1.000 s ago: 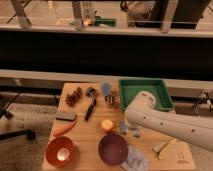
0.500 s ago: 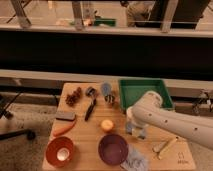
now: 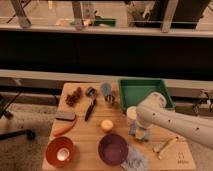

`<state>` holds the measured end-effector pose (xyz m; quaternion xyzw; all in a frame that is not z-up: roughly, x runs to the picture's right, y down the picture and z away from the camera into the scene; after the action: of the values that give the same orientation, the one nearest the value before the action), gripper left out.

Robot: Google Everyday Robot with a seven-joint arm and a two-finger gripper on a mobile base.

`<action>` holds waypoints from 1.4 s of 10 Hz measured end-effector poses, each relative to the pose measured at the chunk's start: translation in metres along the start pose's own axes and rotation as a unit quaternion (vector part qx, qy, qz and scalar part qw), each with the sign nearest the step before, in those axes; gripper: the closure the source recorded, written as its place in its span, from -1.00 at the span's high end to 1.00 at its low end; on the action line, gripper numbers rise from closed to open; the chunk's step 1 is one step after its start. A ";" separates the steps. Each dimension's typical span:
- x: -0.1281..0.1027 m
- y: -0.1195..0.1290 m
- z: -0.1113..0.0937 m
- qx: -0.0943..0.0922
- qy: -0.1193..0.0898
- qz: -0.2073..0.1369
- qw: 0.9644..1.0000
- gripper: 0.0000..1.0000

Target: Place sponge in table surface

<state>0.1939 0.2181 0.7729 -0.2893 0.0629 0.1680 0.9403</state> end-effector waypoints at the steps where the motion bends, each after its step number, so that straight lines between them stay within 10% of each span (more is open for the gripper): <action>1: 0.004 -0.001 0.003 0.000 0.005 0.006 1.000 -0.60; 14: 0.043 0.008 0.033 -0.005 0.062 0.034 0.997 -0.48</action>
<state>0.2322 0.2555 0.7866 -0.3012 0.1302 0.1820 0.9269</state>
